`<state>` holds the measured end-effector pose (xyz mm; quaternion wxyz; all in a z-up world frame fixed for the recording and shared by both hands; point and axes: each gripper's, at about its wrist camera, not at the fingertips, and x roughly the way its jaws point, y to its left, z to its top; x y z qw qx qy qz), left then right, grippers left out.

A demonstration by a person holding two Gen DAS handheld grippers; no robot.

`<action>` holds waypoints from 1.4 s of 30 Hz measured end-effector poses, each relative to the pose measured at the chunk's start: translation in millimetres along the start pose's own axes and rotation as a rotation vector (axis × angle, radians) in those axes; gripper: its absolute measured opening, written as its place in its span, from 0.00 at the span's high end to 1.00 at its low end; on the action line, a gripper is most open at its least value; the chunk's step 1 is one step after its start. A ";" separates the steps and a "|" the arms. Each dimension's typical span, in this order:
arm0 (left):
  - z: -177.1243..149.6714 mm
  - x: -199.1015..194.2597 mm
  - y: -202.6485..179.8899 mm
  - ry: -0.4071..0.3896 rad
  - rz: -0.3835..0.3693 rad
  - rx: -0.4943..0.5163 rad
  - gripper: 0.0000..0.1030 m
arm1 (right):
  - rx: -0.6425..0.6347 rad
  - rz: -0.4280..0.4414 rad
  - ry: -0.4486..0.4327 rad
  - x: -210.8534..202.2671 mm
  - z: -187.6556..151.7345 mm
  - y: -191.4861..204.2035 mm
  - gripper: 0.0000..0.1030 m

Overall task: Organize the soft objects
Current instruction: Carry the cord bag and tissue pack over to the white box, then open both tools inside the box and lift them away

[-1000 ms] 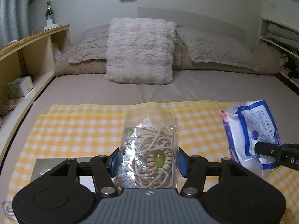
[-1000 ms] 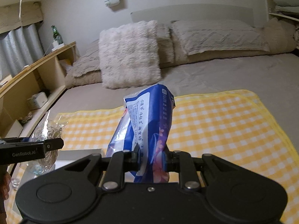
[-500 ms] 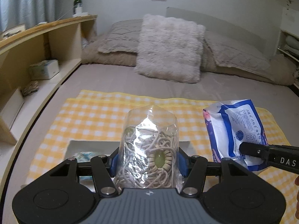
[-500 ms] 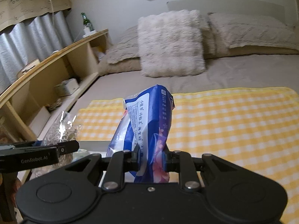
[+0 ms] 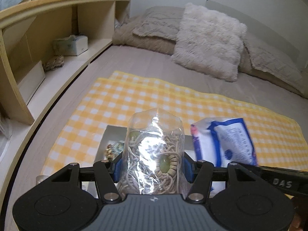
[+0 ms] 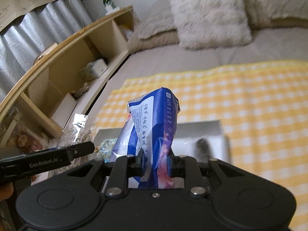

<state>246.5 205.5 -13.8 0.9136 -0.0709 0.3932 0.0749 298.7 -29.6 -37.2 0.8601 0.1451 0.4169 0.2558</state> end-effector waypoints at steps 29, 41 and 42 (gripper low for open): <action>-20.7 113.5 -28.5 0.254 -0.063 -0.034 0.41 | -0.009 -0.124 0.216 77.5 -7.8 -38.7 0.75; -17.5 86.8 -14.6 0.204 -0.074 -0.083 0.15 | -0.094 -0.105 0.199 65.4 -11.8 -19.7 0.35; -16.9 83.1 -14.8 0.197 -0.074 -0.079 0.15 | -0.098 -0.108 0.193 61.4 -11.4 -20.1 0.35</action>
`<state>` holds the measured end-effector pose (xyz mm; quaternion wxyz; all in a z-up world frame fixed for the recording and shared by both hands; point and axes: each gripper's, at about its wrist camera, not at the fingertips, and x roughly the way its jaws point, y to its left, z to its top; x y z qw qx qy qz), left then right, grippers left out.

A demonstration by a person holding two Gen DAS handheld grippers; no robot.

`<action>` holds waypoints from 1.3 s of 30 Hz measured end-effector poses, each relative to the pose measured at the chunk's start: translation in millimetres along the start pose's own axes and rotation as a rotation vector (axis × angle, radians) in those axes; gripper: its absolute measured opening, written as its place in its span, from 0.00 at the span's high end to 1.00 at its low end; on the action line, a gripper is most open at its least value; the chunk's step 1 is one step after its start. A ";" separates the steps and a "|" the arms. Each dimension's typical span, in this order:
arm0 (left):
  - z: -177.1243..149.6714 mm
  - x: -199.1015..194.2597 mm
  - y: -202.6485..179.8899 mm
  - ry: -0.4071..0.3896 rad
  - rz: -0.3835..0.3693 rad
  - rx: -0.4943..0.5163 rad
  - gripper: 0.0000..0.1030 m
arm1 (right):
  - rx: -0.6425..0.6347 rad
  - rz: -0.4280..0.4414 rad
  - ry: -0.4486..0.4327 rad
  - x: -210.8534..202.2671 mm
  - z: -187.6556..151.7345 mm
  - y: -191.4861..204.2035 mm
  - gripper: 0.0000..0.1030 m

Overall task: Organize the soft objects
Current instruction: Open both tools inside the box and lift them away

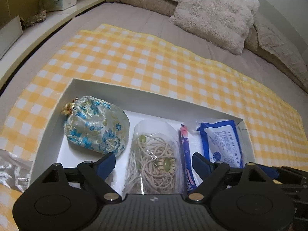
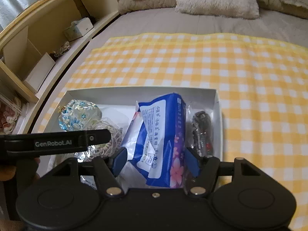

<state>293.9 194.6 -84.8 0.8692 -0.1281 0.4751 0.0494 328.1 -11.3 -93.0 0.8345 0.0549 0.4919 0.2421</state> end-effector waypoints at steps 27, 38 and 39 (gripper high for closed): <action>-37.3 -165.5 -26.9 -0.274 0.075 0.149 0.00 | -0.051 0.017 -0.312 -164.4 -25.2 9.3 0.15; -80.0 -217.1 -51.7 -0.380 0.056 0.234 0.00 | -0.080 -0.040 -0.392 -217.3 -54.1 18.5 0.05; -85.3 -220.6 -53.9 -0.389 0.054 0.242 0.00 | -0.087 -0.051 -0.395 -220.3 -58.7 20.1 0.04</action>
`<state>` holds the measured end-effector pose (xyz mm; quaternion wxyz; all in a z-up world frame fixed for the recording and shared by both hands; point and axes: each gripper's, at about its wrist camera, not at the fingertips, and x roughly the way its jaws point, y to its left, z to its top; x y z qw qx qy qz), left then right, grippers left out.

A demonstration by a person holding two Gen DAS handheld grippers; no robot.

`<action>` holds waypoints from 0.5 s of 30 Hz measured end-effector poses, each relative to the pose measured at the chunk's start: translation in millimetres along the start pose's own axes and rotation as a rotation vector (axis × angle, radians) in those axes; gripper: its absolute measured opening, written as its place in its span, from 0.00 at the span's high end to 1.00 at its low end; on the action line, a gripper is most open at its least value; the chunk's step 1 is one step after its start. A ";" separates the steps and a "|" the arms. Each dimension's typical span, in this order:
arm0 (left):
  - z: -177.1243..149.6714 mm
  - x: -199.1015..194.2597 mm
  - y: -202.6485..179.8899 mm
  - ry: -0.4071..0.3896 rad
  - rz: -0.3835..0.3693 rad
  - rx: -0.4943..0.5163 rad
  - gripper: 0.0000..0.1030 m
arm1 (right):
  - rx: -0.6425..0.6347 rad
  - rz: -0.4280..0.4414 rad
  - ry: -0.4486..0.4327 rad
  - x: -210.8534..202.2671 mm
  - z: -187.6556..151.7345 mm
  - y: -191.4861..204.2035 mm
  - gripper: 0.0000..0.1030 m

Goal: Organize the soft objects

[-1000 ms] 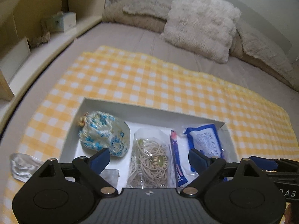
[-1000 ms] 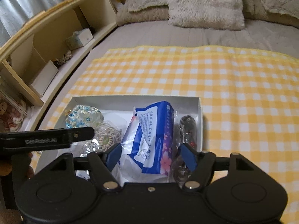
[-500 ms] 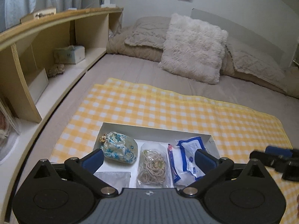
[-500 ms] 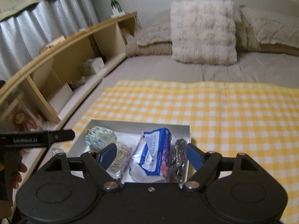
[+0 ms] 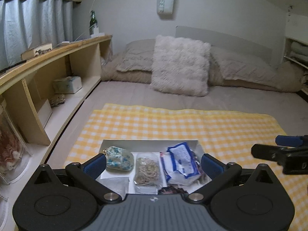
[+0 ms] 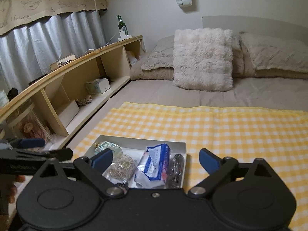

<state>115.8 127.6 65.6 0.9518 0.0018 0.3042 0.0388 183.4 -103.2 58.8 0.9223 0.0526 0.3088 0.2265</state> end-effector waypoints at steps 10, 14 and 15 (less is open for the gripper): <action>-35.5 -36.4 -10.0 -0.066 -0.017 0.038 0.00 | -0.033 -0.057 -0.066 -50.5 -40.9 8.9 0.01; -49.5 -46.9 -9.7 -0.086 -0.013 0.056 0.00 | -0.055 -0.073 -0.096 -65.1 -57.1 13.2 0.00; -52.5 -48.9 -9.1 -0.088 -0.016 0.055 0.00 | -0.061 -0.080 -0.103 -68.1 -60.8 14.2 0.00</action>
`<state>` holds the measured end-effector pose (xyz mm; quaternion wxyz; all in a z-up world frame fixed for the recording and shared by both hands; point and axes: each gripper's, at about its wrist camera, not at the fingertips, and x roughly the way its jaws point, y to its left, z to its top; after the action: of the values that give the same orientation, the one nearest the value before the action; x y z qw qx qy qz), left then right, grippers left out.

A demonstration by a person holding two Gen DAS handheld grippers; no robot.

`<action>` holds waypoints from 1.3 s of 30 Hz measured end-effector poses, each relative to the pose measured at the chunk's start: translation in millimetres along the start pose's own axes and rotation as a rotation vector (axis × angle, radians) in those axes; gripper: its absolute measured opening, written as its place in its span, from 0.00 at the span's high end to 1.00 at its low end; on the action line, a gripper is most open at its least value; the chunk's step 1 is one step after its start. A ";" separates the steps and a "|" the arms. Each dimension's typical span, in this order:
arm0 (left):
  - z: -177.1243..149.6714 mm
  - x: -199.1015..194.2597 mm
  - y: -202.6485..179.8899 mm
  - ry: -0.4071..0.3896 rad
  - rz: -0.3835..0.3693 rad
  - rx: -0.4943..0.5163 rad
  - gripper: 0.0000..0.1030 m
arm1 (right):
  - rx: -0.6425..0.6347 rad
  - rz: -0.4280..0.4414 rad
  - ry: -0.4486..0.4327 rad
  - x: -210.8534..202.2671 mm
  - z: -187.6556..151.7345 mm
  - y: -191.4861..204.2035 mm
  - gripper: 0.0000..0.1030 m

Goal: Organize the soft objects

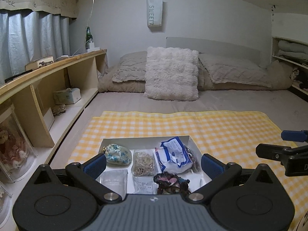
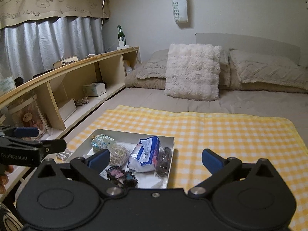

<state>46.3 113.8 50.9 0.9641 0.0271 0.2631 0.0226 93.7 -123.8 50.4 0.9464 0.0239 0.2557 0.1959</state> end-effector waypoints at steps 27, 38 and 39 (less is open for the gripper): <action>-40.2 -21.0 4.4 -0.001 0.034 0.020 0.00 | -0.045 -0.073 -0.049 -23.1 -44.8 17.1 0.00; -40.0 -19.0 2.4 0.005 0.030 0.021 0.00 | -0.044 -0.077 -0.052 -24.7 -44.8 13.8 0.00; -40.0 -19.0 2.1 0.005 0.030 0.020 0.00 | -0.043 -0.077 -0.052 -24.5 -44.9 14.4 0.00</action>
<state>9.5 116.4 26.3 0.9627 0.0406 0.2653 0.0345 47.0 -122.3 25.1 0.9599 -0.0014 0.2274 0.1640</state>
